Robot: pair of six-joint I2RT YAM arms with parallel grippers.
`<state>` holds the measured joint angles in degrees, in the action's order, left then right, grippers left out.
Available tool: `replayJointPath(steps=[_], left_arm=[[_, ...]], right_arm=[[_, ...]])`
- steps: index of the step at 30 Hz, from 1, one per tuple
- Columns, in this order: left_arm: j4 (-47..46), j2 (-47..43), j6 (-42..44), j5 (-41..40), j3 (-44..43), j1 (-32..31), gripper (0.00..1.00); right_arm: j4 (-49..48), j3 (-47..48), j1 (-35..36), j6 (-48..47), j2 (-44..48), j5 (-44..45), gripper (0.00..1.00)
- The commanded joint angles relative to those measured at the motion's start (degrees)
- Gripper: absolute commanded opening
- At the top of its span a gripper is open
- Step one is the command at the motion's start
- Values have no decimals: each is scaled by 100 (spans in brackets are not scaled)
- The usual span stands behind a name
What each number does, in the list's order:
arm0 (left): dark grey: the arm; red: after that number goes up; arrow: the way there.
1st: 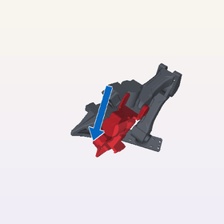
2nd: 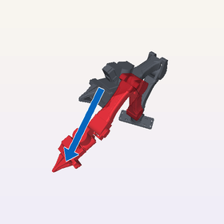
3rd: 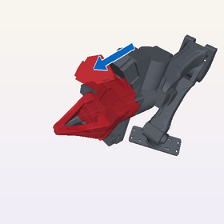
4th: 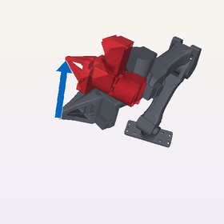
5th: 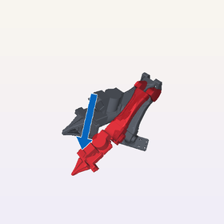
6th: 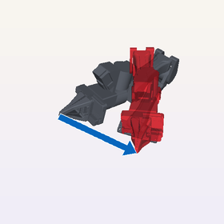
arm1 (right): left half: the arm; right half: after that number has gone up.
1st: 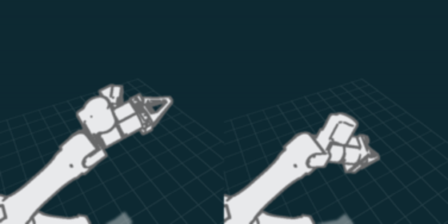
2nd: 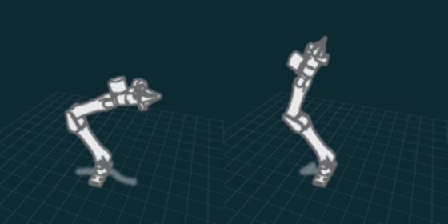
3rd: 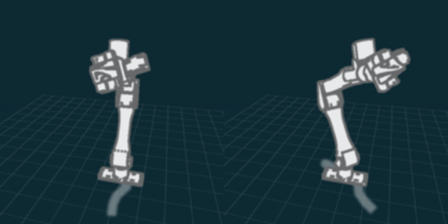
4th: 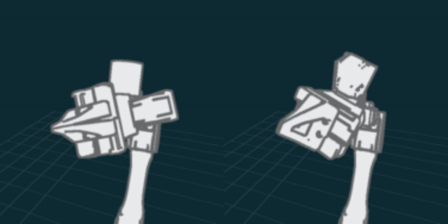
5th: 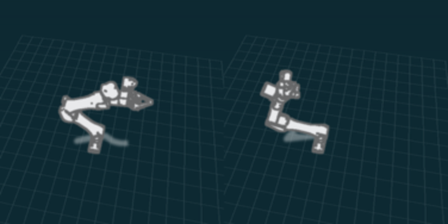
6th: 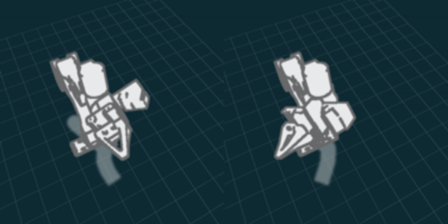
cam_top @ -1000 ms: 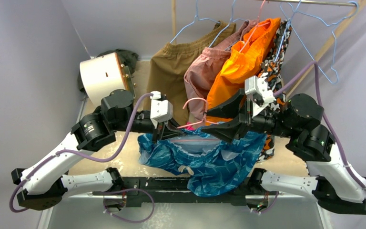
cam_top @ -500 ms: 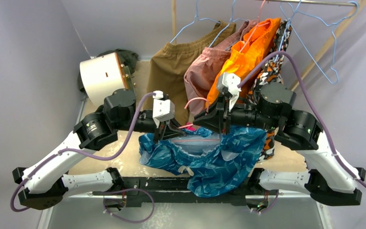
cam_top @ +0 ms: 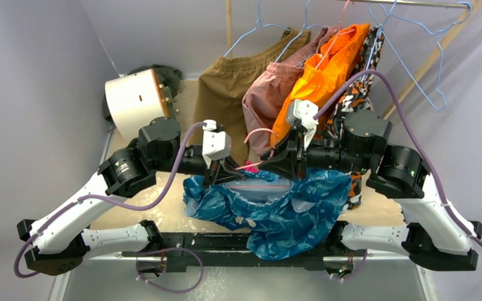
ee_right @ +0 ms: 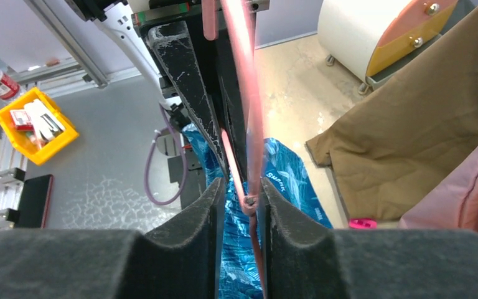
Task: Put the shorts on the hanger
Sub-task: Hang the shorts on the hanger.
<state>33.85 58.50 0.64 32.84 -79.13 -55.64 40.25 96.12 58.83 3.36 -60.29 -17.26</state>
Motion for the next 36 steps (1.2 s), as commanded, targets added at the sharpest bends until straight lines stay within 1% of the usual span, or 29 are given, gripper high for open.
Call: replayJointPath(steps=[1,4,5,8,9,11,12,14,16,17,19,20,22,23,24,26,28,30,32,33,36], left_arm=[[-577,-49,-64,90,-26,9,0],[-607,-43,-64,91,-12,9,0],[-606,-41,-64,79,-6,9,0],[-598,-41,-96,-77,-1,11,0],[-570,-53,-111,-175,-8,9,11],[-450,-89,-163,-548,-78,9,42],[-384,-131,-195,-817,-125,9,51],[-269,-306,-288,-1610,-241,9,57],[-176,-556,-408,-2486,-372,9,61],[-158,-765,-657,-2904,-412,11,63],[-352,-1117,-1113,-3374,-356,9,66],[-526,-1298,-1385,-3413,-265,9,67],[-1064,-1644,-2203,-3519,41,9,68],[-1373,-1795,-2766,-3605,253,9,69],[-1632,-1902,-3271,-3593,436,9,67],[-2179,-1956,-4027,-3145,828,10,63],[-2548,-1728,-4426,-2423,1011,9,63],[-2352,-1316,-4299,-1933,860,9,62],[-1961,-1048,-3933,-1783,669,9,60],[-2018,-1017,-3769,-1736,683,9,61],[-2615,-1121,-3421,-1746,988,9,64]], right_arm=[[-33,122,15,-72,84,-217,21],[-132,52,17,-50,106,-252,3],[-199,20,20,-35,140,-267,0],[-413,-48,16,41,232,-240,0],[-509,-78,17,73,274,-179,0],[-740,-181,21,139,402,59,0],[-863,-240,17,162,479,230,0],[-1080,-351,22,184,641,587,0],[-1327,-478,20,228,774,848,0],[-1467,-543,16,247,822,961,0],[-1713,-630,16,312,888,1142,0],[-1821,-660,16,334,910,1213,0],[-2068,-723,19,357,938,1305,0],[-2182,-744,15,366,948,1358,0],[-2276,-758,16,371,930,1409,0],[-2350,-752,17,339,845,1529,0],[-2353,-703,15,327,715,1737,0],[-2375,-665,21,391,589,1954,0],[-2460,-643,15,507,495,2149,0],[-2502,-660,21,562,466,2210,0],[-2580,-682,16,713,367,2270,0]])
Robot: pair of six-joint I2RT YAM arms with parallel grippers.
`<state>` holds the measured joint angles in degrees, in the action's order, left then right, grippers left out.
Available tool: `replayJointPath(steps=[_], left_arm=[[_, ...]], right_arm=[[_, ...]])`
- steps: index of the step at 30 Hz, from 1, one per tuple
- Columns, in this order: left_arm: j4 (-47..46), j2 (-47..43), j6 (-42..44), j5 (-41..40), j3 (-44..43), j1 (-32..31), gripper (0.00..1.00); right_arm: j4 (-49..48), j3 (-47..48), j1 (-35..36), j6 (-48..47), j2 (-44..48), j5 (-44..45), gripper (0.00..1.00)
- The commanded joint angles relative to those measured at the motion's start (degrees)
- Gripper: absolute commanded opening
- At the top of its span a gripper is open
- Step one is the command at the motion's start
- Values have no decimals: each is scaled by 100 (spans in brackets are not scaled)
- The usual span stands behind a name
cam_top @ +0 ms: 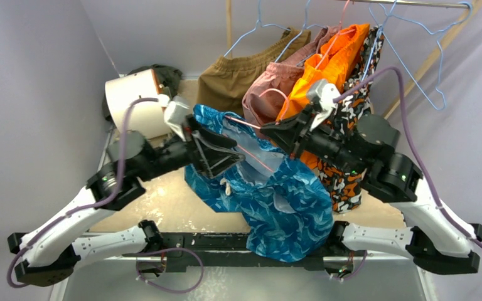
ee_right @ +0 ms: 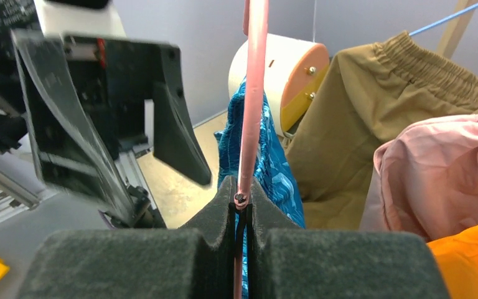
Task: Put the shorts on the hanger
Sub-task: Hang the shorts on the hanger.
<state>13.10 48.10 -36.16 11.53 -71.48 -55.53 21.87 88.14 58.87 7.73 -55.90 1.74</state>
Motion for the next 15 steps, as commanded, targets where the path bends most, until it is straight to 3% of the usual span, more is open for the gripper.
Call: replayJointPath(steps=[1,15], left_arm=[[-707,-81,341,407,283,0,65],[-823,609,1151,1416,202,-30,62]], right_arm=[[-737,119,17,312,-116,375,0],[-759,245,15,580,-400,397,0]])
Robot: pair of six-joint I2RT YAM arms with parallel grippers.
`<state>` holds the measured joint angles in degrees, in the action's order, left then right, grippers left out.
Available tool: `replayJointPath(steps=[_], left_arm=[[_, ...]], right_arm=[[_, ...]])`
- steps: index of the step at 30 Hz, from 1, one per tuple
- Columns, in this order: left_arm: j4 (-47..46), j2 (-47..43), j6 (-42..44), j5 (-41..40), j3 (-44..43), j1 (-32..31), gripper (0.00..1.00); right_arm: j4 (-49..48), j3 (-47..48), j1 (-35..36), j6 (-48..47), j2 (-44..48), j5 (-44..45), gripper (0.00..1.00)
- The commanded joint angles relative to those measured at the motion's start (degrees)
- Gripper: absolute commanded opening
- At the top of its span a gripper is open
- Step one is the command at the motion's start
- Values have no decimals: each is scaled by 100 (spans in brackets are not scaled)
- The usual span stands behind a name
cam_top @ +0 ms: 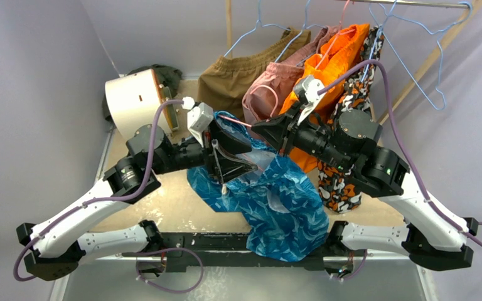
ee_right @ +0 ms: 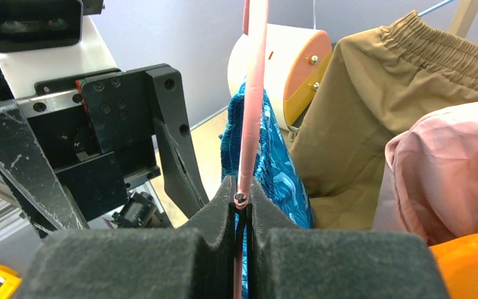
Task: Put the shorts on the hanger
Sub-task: Hang the shorts on the hanger.
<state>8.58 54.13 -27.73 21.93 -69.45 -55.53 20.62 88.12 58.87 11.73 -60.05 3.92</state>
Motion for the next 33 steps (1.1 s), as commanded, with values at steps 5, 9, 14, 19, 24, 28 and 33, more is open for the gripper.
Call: replayJointPath(steps=[5,9,14,19,24,28,33], left_arm=[[-590,67,333,288,190,-116,59],[-374,307,603,-31,39,-587,59],[-114,593,979,-499,-123,-1133,47],[-345,650,1006,-613,-179,-1185,25],[-792,774,851,-533,-332,-1201,7],[-1093,1025,699,-397,-577,-1323,3],[-1288,1386,663,-483,-736,-1551,1]], right_arm=[[-805,248,11,248,-19,252,0],[-832,297,13,243,-102,253,0],[-849,293,17,269,-158,171,0],[-845,251,13,270,-102,153,0],[-858,185,18,299,-48,135,0],[-892,84,13,337,2,144,0],[-879,26,16,357,42,127,0]])
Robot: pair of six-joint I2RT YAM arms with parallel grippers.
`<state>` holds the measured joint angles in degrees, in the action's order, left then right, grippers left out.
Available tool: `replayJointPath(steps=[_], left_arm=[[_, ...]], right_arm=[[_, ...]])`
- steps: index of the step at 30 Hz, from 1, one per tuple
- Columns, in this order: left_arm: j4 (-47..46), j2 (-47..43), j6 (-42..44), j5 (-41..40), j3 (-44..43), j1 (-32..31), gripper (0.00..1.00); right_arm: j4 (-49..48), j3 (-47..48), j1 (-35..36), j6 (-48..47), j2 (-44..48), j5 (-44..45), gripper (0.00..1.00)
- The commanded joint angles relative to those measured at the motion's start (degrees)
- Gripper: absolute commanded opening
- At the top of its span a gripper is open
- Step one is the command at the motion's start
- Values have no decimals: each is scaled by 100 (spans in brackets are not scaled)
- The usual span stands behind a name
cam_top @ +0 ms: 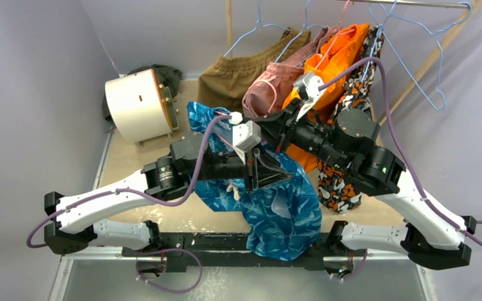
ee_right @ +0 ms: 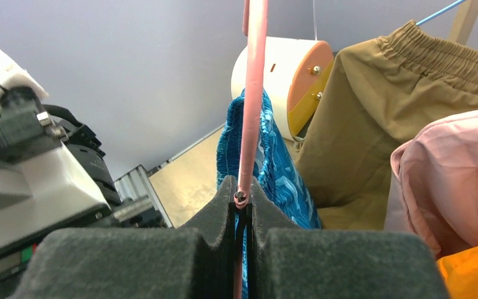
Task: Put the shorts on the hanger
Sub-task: Hang the shorts on the hanger.
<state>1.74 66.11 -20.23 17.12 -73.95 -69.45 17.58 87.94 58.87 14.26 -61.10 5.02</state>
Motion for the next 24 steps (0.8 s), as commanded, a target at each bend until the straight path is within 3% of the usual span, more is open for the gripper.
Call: replayJointPath(steps=[1,7,12,18,24], left_arm=[[-586,248,-93,-33,-268,-195,1],[-599,219,-168,-435,-94,-236,0],[-713,-105,8,-1355,-172,-231,0],[-798,-391,-182,-1535,183,-236,54],[-650,-1306,-537,-1590,876,-236,67]], right_arm=[[-557,39,11,105,143,6,0],[-329,140,13,110,83,-102,0],[-278,244,15,95,78,-4,0],[-371,-71,13,128,326,-115,0],[-367,-54,18,160,472,-121,0]])
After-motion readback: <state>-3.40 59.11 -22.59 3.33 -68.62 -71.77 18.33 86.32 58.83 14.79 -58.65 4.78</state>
